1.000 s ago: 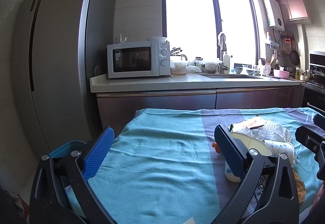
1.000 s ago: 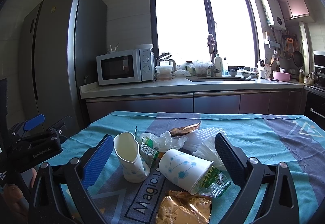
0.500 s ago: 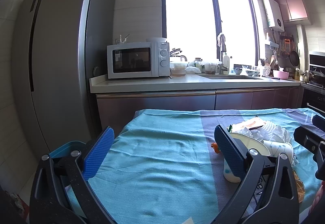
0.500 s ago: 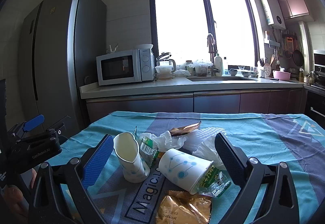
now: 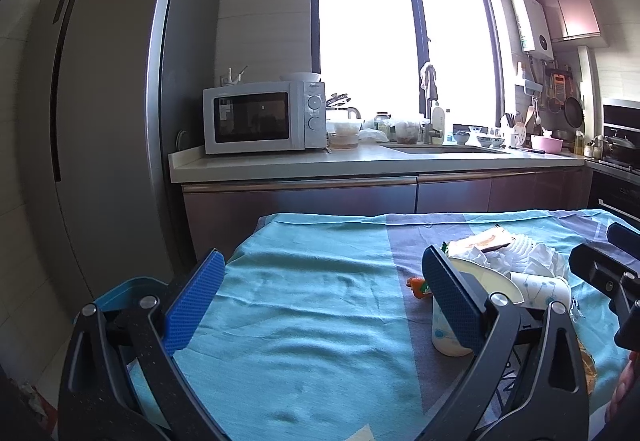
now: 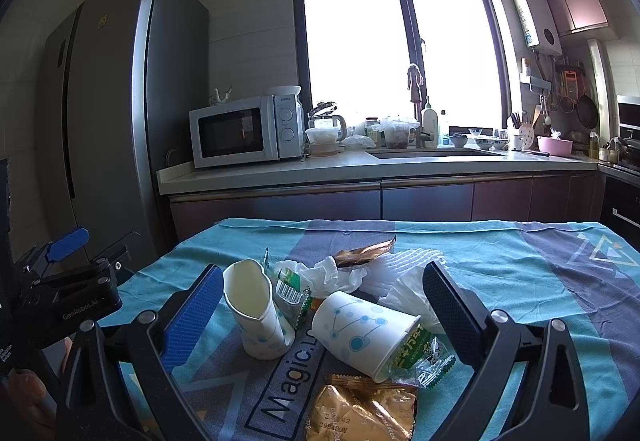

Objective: Collect trash
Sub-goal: 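Close the left gripper on the upright paper cup while the right gripper grasps the gold wrapper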

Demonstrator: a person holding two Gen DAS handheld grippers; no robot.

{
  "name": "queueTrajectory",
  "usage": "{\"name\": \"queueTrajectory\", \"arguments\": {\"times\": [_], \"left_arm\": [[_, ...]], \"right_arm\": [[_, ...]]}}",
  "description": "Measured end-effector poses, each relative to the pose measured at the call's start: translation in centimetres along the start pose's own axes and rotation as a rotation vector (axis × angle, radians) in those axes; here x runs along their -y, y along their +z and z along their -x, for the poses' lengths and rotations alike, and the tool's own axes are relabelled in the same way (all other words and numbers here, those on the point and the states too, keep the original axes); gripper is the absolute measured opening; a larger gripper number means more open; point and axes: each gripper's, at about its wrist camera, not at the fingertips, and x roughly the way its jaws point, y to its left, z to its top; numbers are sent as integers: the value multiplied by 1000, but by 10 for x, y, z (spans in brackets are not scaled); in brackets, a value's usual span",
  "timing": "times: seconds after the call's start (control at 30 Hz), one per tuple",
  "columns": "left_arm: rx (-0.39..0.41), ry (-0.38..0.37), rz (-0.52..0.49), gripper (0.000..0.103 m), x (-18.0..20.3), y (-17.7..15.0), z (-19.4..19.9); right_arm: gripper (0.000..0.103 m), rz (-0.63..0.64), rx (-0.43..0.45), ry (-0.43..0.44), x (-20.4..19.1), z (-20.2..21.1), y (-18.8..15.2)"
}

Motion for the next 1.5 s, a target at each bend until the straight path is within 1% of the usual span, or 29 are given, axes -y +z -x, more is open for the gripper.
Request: {"name": "queueTrajectory", "arguments": {"times": [0.23, 0.37, 0.53, 0.67, 0.8, 0.83, 0.97, 1.07, 1.17, 1.23, 1.3, 1.37, 1.4, 1.47, 1.5], "left_arm": [[-15, -37, -22, 97, 10, -2, 0], [-43, -81, -29, 97, 15, -5, -6], [-78, -139, -64, 97, 27, -10, -12], [-114, -199, -85, 97, 37, -16, -17], [-146, -246, -110, 97, 48, -23, -23], [-154, -263, -118, 97, 52, -25, -25], [-187, -327, -146, 97, 70, -29, -33], [-231, -342, -165, 97, 82, -31, -46], [-283, -365, -160, 97, 90, -34, -61], [-312, -382, -152, 95, 92, -35, -69], [-336, -389, -148, 87, 96, -36, -76], [-352, -408, -129, 73, 96, -36, -81], [-355, -414, -124, 70, 96, -36, -82], [-364, -420, -116, 59, 95, -36, -85], [-367, -422, -112, 54, 94, -36, -86]], "right_arm": [[96, -25, -20, 6, 9, -1, -2], [96, -52, -44, 3, 20, -3, -5], [96, -88, -84, 3, 35, -3, -12], [96, -91, -140, 4, 46, 6, -24], [96, -161, -222, 37, 64, 14, -42], [94, -179, -241, 48, 66, 14, -47], [81, -209, -312, 97, 68, 14, -62], [77, -220, -346, 128, 65, 12, -68], [74, -231, -369, 154, 63, 8, -72], [71, -240, -385, 173, 63, 6, -75], [67, -243, -397, 190, 61, 4, -76], [62, -242, -403, 201, 59, 3, -78], [60, -239, -406, 207, 58, 3, -78], [51, -239, -410, 217, 58, 3, -79], [50, -241, -414, 224, 57, 2, -80]]}}
